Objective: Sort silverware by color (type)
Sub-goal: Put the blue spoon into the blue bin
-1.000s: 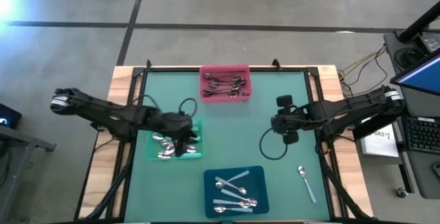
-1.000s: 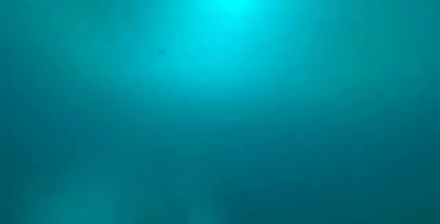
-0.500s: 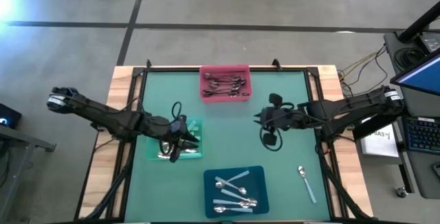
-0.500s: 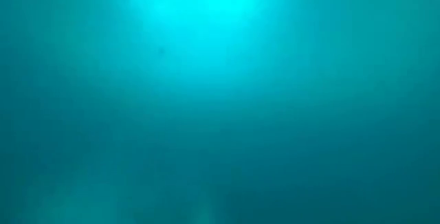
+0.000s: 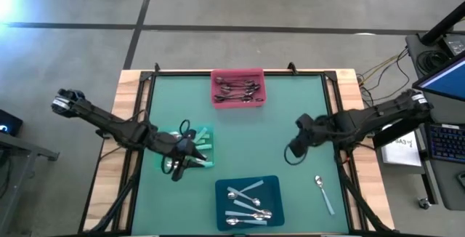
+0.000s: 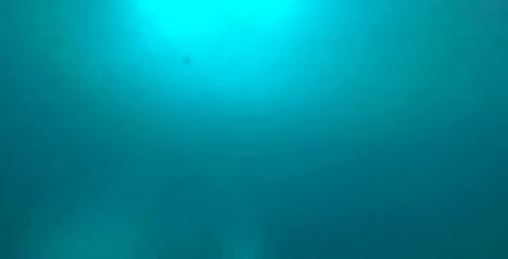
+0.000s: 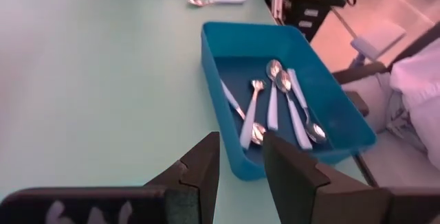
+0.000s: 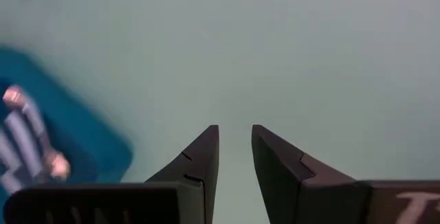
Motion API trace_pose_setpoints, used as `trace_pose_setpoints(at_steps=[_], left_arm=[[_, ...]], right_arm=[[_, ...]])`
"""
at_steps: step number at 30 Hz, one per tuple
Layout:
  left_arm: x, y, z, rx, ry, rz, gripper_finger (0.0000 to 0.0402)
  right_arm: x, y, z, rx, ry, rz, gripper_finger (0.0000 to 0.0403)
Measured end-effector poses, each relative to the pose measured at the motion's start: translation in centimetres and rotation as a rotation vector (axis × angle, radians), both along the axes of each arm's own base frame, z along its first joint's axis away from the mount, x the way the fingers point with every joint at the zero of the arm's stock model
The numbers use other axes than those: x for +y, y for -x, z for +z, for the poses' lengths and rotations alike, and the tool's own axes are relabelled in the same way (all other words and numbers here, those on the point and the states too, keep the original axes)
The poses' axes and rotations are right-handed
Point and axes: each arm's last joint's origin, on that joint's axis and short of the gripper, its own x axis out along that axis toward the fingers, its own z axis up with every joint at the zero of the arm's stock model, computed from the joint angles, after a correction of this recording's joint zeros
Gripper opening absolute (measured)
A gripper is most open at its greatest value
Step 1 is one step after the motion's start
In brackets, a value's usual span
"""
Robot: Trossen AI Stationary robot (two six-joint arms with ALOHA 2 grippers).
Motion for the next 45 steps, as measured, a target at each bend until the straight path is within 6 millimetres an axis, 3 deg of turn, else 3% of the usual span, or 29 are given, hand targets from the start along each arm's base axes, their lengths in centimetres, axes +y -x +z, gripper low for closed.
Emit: trace_pose_setpoints(at_steps=[6,14,25,45], left_arm=[[0.2,0.8,-0.2,0.051,-0.033,0.014,0.0096],[0.6,1.6,0.7,0.016,-0.038,0.055,0.0096],[0.9,2.2,1.5,-0.023,-0.004,0.087,0.0096],[0.9,2.2,1.9,-0.034,-0.005,0.081,0.0096]], right_arm=[[2.9,0.9,-2.8,0.140,-0.225,-0.029,0.0079],[6.6,1.3,-5.7,0.418,-0.400,-0.017,0.0079],[10.0,1.9,-8.8,0.639,-0.364,0.061,0.0079],[13.0,2.3,-11.2,0.665,-0.327,0.146,0.0090]])
